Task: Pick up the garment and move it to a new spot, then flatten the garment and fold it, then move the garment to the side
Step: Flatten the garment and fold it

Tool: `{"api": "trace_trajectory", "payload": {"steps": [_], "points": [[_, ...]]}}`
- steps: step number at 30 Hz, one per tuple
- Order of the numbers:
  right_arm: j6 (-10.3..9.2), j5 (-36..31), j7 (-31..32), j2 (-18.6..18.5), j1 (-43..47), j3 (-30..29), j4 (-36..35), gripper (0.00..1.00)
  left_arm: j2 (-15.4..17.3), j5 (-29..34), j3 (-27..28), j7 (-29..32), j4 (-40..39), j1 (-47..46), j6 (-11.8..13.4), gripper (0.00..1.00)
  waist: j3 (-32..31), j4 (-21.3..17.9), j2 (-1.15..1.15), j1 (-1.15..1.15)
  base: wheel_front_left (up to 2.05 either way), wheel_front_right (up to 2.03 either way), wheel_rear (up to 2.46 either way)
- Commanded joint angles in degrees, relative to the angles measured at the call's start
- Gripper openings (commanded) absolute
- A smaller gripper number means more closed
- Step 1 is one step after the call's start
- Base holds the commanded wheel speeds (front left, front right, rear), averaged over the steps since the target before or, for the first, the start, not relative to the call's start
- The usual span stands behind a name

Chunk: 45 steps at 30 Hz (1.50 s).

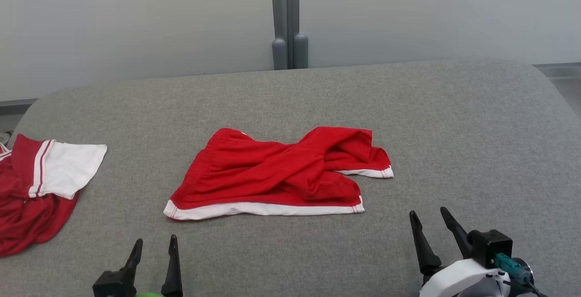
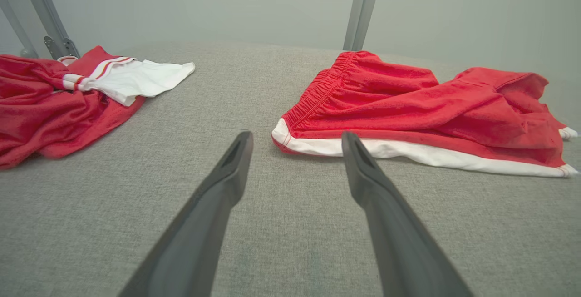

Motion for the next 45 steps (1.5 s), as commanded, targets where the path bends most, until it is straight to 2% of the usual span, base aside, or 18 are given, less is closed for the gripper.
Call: {"api": "trace_trajectory", "payload": {"steps": [1, 7, 13, 21, 28, 44, 45], "points": [[-0.04, -0.2, -0.2, -0.1, -0.7, 0.5, 0.2, 1.0, 0.3, -0.2, -0.3, 0.0, 0.0, -0.6, 0.3, 1.0, 1.2, 0.0, 0.0, 0.0, 0.0, 0.0, 0.0], [-0.04, -0.3, -0.2, -0.2, -3.2, 2.7, 2.0, 1.0, 0.3, -1.1, -1.6, 0.0, 1.1, -3.1, 0.5, 1.0, 4.5, 0.1, 0.0, 0.0, 0.0, 0.0, 0.0], [-0.04, 0.0, -0.2, -0.1, -7.8, 5.2, 3.5, 1.0, 0.3, -0.5, -1.8, 0.0, 3.3, -8.2, 0.3, 1.0, 10.4, 0.4, 0.0, 0.0, 0.0, 0.0, 0.0], [-0.04, 1.6, -0.2, -0.1, -12.2, 7.7, 6.2, 1.0, 0.3, -0.5, -3.7, 0.0, 6.1, -13.8, -0.6, 1.0, 15.9, 1.7, 0.0, 0.0, 0.0, 0.0, 0.0], [-0.04, 0.5, -0.2, -0.3, -13.3, 11.5, 8.2, 1.0, 0.3, -1.5, -4.3, 0.0, 5.6, -14.8, -0.1, 1.0, 17.7, 2.2, 0.0, 0.0, 0.0, 0.0, 0.0], [-0.04, 0.9, -0.2, -1.1, -14.3, 13.8, 9.7, 1.0, 0.3, -1.6, -4.5, 0.0, 5.6, -14.9, 0.1, 1.0, 17.9, 3.9, 0.0, 0.0, 0.0, 0.0, 0.0], [-0.04, 0.9, -0.2, -1.1, -14.2, 13.9, 9.7, 0.95, 0.3, -1.6, -4.4, 0.0, 5.5, -14.9, 0.1, 1.0, 17.8, 4.0, 0.0, 0.0, 0.0, 0.0, 0.0]]}}
